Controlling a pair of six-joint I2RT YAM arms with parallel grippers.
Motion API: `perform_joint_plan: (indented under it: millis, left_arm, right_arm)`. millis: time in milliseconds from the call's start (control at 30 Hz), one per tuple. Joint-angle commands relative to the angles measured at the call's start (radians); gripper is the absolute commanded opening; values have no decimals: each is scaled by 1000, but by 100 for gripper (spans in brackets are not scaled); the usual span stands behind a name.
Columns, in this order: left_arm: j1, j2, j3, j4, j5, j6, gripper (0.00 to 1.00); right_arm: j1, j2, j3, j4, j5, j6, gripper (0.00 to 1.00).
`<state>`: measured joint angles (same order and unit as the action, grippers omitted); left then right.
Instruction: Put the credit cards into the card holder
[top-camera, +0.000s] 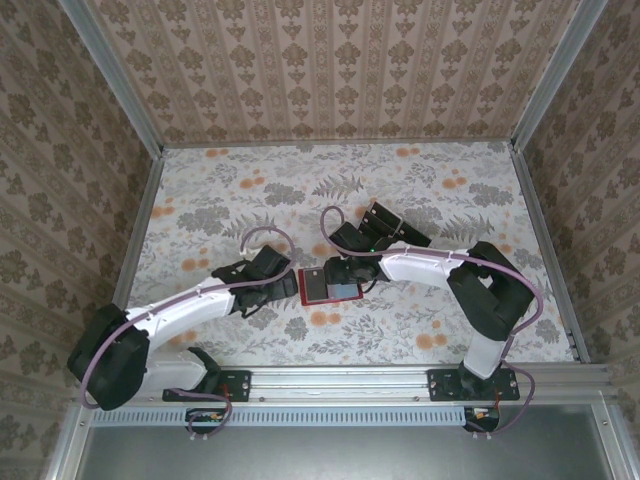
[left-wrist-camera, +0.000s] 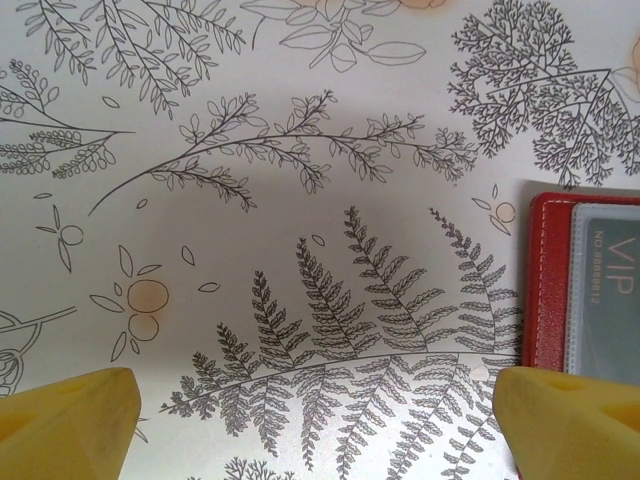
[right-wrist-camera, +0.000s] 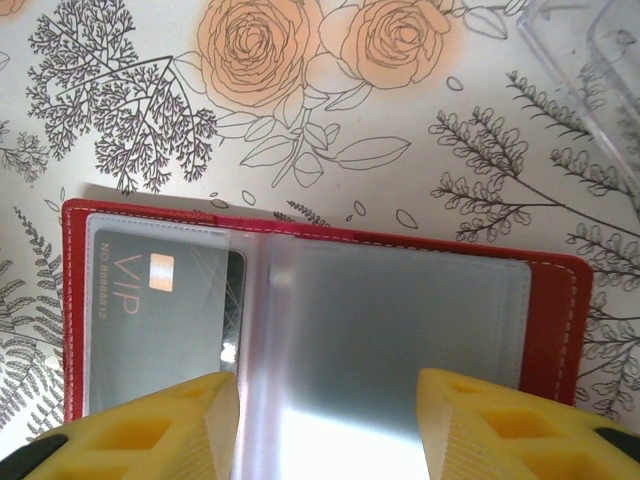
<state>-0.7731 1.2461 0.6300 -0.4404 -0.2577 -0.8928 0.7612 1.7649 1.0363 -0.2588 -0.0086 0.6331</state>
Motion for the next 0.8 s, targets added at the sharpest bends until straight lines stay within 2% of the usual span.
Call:
perform_joint_plan:
  millis: [0, 367, 767]
  left_arm:
    - [-9, 12, 32, 5, 1, 23, 100]
    - [-17, 15, 30, 27, 2, 47, 100]
    - [-17, -3, 15, 38, 3, 59, 100]
  right_arm:
    - [-5, 30, -30, 34, -73, 28, 52]
    - [33, 59, -128, 262, -237, 227, 51]
    - [65, 28, -110, 302, -235, 295, 51]
